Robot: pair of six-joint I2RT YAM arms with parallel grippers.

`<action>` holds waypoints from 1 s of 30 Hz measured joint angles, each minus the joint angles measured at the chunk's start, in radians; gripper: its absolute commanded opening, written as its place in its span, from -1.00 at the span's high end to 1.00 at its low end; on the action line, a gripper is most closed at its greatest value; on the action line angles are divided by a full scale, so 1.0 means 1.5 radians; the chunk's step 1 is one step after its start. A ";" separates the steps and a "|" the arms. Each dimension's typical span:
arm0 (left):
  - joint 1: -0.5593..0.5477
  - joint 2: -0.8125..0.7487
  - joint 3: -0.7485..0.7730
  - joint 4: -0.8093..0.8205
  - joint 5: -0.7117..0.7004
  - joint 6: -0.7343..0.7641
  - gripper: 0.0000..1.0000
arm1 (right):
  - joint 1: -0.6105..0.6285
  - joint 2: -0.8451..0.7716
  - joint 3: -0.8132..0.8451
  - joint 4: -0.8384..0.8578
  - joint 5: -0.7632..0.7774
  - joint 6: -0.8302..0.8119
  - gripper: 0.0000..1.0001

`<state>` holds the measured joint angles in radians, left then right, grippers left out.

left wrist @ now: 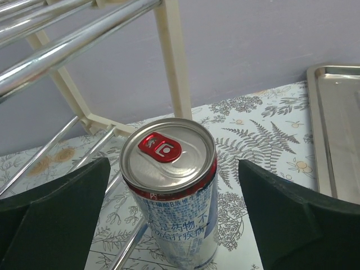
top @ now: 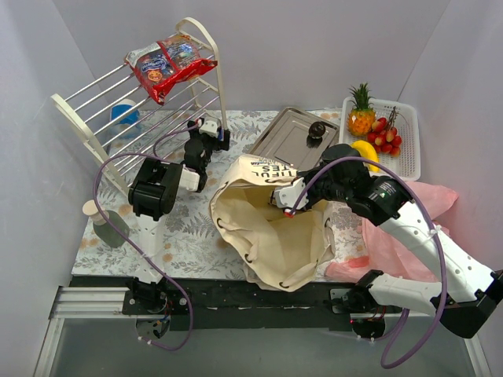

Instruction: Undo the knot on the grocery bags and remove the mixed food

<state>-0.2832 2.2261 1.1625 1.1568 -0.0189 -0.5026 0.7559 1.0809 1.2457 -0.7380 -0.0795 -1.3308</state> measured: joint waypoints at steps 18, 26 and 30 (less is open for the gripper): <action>-0.019 -0.524 -0.148 -0.423 0.043 -0.159 -0.96 | -0.001 0.021 -0.030 0.095 0.027 0.031 0.97; -0.104 -0.755 -0.197 -0.744 0.019 -0.253 -0.96 | -0.038 0.082 -0.061 0.215 0.074 0.083 0.40; -0.096 -0.822 -0.171 -0.862 0.078 -0.228 -0.96 | -0.051 0.164 -0.013 0.242 0.117 0.111 -0.23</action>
<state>-0.4267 0.9924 0.9066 -0.1368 0.0978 -0.8444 0.6792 1.3273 1.2255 -0.3744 0.0967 -1.1641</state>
